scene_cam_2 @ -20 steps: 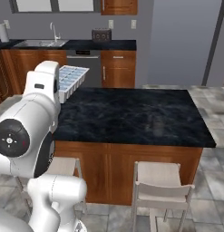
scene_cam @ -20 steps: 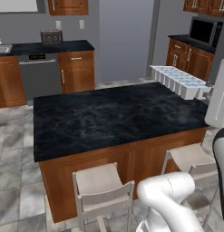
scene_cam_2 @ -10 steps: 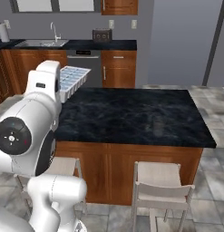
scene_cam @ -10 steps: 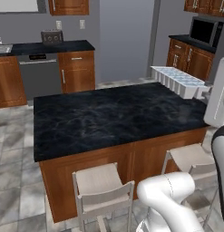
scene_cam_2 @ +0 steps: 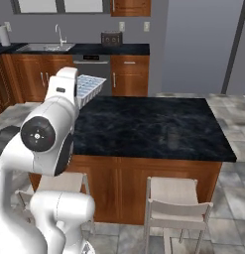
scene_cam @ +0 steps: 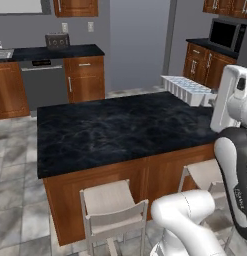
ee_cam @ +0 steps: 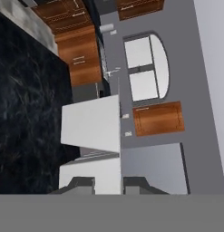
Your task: Open the freezer door, pick up the ice cube tray from the freezer, and place it on the dining counter.
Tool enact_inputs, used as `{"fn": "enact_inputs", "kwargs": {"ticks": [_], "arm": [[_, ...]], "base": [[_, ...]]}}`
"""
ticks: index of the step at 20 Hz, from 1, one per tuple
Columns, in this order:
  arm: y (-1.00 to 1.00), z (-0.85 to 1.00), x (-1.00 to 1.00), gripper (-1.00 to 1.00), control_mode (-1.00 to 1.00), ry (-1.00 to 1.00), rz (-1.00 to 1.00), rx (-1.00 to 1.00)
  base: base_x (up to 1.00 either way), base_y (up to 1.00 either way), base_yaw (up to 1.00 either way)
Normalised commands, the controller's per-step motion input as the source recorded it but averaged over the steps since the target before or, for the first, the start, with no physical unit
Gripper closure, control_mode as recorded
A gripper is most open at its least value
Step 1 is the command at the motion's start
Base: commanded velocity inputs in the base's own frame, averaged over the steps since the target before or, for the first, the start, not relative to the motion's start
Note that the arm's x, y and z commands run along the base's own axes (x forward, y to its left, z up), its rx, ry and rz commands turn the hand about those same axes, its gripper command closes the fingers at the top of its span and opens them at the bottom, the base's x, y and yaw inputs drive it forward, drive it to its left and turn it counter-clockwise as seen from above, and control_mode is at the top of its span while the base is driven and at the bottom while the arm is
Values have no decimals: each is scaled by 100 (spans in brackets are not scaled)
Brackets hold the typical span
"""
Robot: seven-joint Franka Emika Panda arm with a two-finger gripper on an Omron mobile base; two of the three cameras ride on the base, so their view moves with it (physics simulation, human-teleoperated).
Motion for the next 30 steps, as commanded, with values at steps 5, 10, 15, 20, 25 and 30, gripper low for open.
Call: {"fn": "enact_inputs", "kwargs": {"ticks": [5, 10, 15, 20, 25, 30], "arm": [[23, -31, 67, 100, -100, 0, -3, -1], [24, -41, 66, 100, -100, 4, -4, -5], [0, -43, 67, 100, -100, 22, 0, -1], [0, -37, 57, 100, -100, 30, 0, 0], [0, -40, 54, 100, -100, 25, 0, -1], [0, -45, 44, 100, -100, 15, 0, -1]], "base": [[0, 0, 0], [0, 0, 0], [0, 0, 0], [0, 0, 0], [0, 0, 0], [0, 0, 0]]}}
